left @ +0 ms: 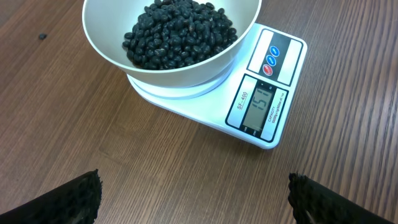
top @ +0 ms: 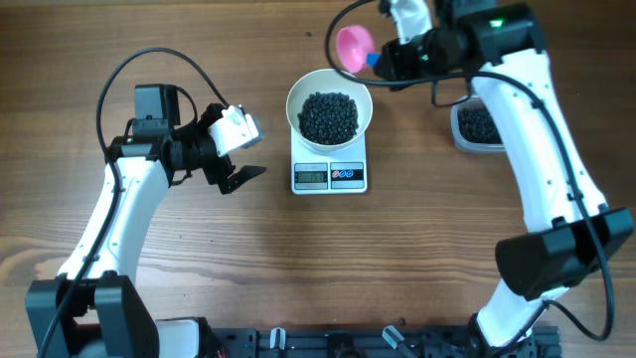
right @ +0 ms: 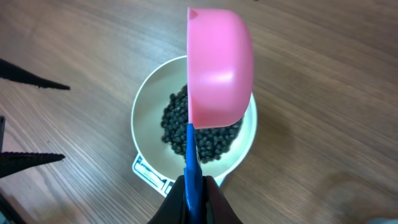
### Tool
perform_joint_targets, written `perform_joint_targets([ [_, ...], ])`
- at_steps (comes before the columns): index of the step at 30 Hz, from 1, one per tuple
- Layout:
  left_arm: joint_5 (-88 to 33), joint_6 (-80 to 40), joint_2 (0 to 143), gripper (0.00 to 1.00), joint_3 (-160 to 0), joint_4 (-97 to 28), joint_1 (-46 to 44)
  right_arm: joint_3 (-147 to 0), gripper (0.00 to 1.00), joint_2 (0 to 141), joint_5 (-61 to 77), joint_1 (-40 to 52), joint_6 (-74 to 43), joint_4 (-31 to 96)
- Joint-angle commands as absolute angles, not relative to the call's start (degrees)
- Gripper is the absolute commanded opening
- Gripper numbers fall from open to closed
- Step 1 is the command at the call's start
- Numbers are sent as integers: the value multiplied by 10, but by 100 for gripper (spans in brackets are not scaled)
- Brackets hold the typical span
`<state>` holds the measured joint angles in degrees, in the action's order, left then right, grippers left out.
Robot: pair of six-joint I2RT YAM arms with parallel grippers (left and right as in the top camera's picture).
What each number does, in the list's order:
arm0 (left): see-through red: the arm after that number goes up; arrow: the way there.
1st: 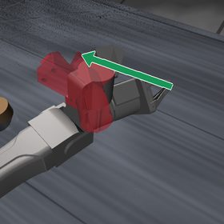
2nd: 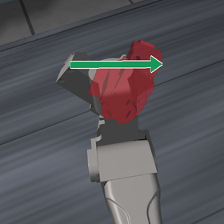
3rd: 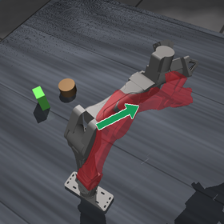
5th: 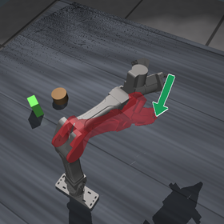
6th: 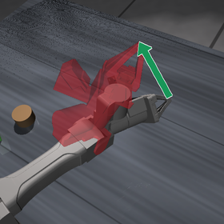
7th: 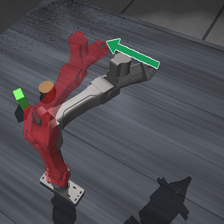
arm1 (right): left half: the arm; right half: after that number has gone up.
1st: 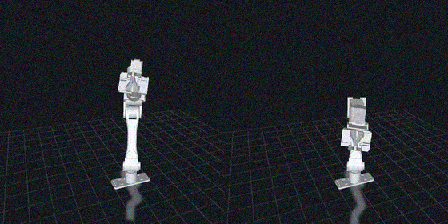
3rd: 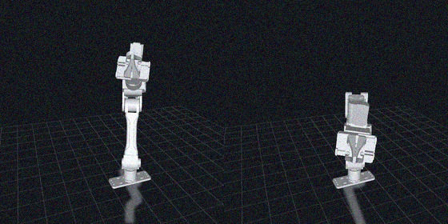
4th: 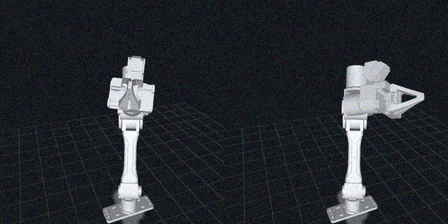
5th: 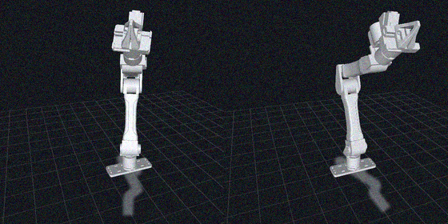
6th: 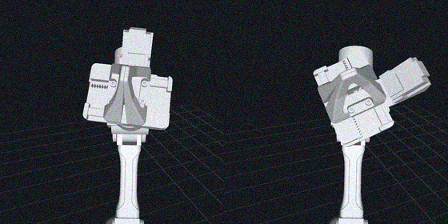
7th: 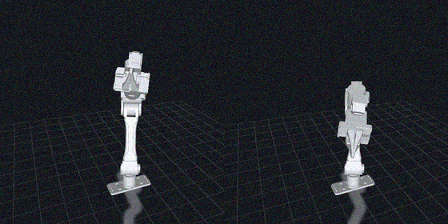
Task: Scoop item into bowl and weigh 150g on scale
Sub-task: 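Carry the scoop to the bowl and tip beans in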
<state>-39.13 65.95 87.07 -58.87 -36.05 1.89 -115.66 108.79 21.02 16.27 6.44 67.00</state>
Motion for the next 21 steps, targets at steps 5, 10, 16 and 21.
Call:
perform_joint_targets([
  [5, -404, 671, 874, 100, -587, -361, 22, -1147, 4, 1104, 126, 216, 66, 681],
  [10, -404, 671, 874, 100, -587, -361, 22, -1147, 4, 1138, 69, 243, 80, 703],
  [16, -404, 671, 874, 100, -587, -361, 22, -1147, 4, 1167, 68, 246, 103, 712],
  [21, -404, 671, 874, 100, -587, -360, 22, -1147, 4, 1187, 68, 246, 106, 712],
])
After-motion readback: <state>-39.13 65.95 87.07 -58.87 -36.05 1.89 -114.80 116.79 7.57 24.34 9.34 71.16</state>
